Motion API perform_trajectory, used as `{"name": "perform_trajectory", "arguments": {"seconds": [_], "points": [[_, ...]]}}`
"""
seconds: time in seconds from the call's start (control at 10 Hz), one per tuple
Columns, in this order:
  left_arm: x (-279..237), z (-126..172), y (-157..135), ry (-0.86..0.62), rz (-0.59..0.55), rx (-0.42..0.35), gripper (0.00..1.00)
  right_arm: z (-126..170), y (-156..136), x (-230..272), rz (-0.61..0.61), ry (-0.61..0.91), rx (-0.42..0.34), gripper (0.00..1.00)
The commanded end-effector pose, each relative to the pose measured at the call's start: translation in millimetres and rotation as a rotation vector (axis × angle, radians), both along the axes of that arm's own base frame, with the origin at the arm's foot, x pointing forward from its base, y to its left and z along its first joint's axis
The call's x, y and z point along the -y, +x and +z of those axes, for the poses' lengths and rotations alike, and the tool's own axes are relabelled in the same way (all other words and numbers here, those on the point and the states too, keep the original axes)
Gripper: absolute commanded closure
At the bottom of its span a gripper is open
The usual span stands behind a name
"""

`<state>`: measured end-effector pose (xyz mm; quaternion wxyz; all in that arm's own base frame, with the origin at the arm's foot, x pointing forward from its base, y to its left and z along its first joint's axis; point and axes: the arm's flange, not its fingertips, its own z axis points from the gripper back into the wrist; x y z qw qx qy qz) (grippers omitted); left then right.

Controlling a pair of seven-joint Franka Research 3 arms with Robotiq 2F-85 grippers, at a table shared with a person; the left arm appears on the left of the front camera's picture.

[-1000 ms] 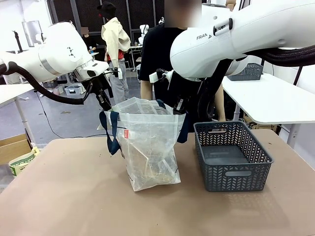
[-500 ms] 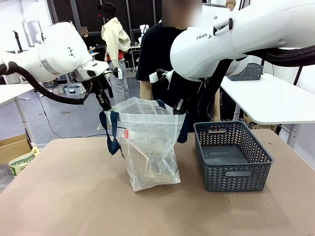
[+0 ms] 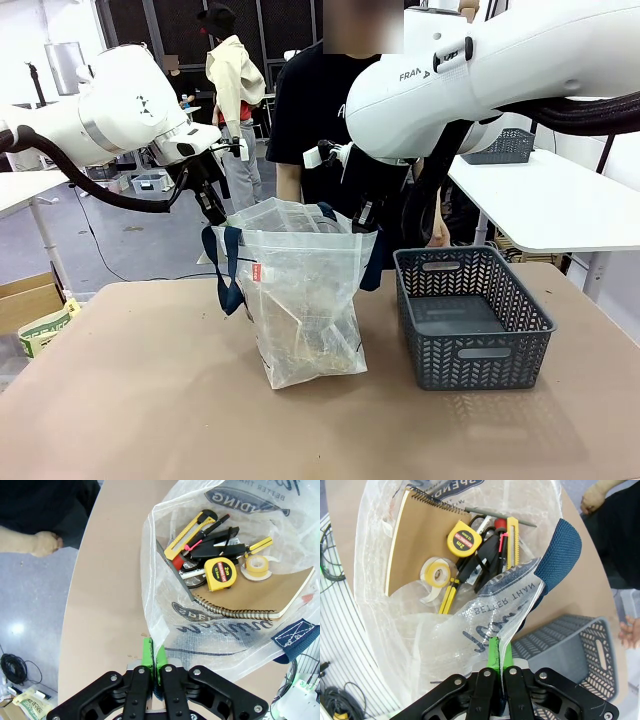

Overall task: Transfer purchased items from the store into the shopping bag.
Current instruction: Move the Reusable shopping bag to the right side of the table.

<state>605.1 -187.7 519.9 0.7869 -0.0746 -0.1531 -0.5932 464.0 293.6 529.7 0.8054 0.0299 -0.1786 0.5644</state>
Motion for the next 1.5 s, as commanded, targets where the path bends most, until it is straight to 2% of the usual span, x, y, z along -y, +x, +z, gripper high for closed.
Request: {"name": "perform_trajectory", "arguments": {"seconds": [0.0, 1.4], "points": [[-1.3, -0.3, 0.2, 0.001, 0.001, 0.000, 1.00, -0.3, 0.2, 1.7, 0.000, -0.005, 0.000, 1.00], [-1.3, -0.3, 0.2, 0.001, 0.001, 0.000, 1.00, -0.3, 0.2, 1.7, 0.000, -0.005, 0.000, 1.00]]}}
